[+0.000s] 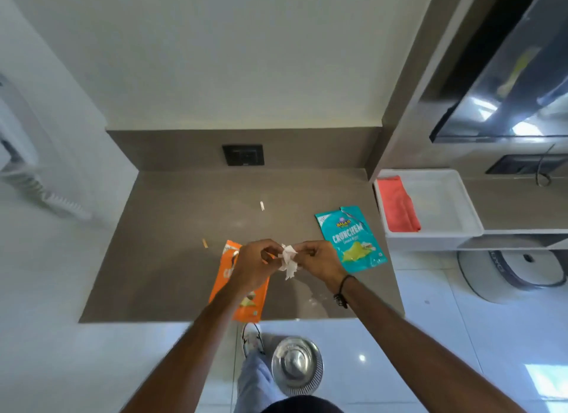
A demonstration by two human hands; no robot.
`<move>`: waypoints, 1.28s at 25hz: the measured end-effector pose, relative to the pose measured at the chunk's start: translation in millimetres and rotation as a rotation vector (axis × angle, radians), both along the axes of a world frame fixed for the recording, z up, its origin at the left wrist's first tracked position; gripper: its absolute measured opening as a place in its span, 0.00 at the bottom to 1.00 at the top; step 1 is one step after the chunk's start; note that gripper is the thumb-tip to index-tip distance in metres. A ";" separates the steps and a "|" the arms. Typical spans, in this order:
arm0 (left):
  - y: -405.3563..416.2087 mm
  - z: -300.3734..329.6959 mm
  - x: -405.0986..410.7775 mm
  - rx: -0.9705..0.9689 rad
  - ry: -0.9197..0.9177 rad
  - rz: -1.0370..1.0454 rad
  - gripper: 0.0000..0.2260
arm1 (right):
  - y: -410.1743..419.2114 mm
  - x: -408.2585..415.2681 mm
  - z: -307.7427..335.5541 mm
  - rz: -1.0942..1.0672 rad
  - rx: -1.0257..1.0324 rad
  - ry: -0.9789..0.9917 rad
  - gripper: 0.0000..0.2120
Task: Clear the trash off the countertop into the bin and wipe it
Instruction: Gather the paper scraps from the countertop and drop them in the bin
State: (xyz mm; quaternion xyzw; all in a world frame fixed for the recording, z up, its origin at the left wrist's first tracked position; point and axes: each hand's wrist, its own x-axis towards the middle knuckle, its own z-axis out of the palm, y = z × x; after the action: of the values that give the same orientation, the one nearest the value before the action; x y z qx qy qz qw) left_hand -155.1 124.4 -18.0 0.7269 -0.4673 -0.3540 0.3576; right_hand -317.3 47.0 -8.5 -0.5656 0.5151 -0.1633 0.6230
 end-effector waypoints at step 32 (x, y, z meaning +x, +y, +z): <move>185.0 -284.1 -154.9 0.641 -0.038 0.247 0.11 | 152.6 -155.4 -295.2 0.166 0.325 0.546 0.10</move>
State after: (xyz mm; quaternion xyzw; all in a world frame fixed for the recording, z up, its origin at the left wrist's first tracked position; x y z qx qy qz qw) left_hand -310.0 309.5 -302.1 0.8599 -0.2472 -0.4233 0.1422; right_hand -472.7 199.6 -303.6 -0.5218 0.6346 0.1303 0.5550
